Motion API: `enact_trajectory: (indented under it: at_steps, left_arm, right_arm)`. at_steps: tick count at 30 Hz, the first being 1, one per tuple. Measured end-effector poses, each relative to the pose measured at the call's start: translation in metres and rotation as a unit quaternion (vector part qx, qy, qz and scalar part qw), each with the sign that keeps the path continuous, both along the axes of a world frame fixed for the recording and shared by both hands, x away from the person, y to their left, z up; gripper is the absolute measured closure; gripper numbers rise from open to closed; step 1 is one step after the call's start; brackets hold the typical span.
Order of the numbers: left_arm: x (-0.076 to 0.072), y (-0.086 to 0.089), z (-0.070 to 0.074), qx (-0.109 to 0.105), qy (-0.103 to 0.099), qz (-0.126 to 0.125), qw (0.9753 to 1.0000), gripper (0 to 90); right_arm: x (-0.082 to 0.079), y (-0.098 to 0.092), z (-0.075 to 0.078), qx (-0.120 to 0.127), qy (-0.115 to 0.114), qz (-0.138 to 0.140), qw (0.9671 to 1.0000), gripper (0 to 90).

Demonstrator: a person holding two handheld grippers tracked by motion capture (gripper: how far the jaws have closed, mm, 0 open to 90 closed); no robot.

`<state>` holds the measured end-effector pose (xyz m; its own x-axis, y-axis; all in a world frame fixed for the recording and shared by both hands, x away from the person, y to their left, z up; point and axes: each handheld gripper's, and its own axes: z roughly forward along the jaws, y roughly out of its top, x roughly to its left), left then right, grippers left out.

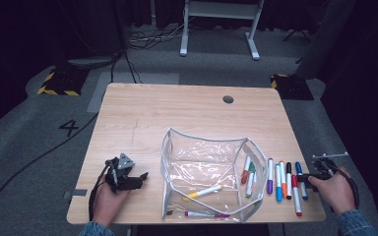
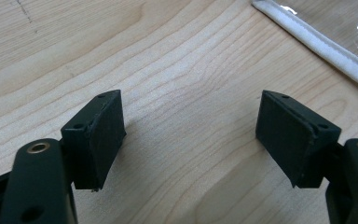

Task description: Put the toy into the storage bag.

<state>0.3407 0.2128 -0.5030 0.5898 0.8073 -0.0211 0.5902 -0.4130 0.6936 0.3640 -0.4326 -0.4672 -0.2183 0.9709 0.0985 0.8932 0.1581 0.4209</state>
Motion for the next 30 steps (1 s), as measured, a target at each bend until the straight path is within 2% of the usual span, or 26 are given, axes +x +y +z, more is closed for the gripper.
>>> enact_trajectory:
  at_steps: [3, 6, 12, 15, 24, 30]
  left_arm:
    - [0.000, 0.000, 0.000, 0.000, 0.000, 0.000, 1.0000, 24.0]
    - [0.000, 0.000, 0.000, 0.000, 0.000, 0.000, 1.0000, 24.0]
    - [0.000, 0.000, 0.000, 0.000, 0.000, 0.000, 1.0000, 23.9]
    - [0.000, 0.000, 0.000, 0.000, 0.000, 0.000, 1.0000, 24.0]
    - [0.000, 0.000, 0.000, 0.000, 0.000, 0.000, 1.0000, 24.0]
    - [0.000, 0.000, 0.000, 0.000, 0.000, 0.000, 1.0000, 24.0]
  right_arm:
    - [0.002, 0.003, 0.000, -0.003, 0.003, -0.012, 0.9999, 69.5]
    - [0.003, 0.004, 0.000, 0.016, 0.008, -0.029, 0.9994, 76.3]
    - [0.003, 0.000, 0.000, 0.054, 0.007, -0.053, 0.9971, 76.8]
    - [0.001, -0.002, 0.006, 0.062, -0.002, -0.053, 0.9967, 76.9]
    - [-0.008, 0.000, 0.042, 0.087, -0.044, -0.013, 0.9951, 76.9]
    - [-0.018, 0.011, 0.072, 0.099, -0.076, 0.024, 0.9919, 76.9]
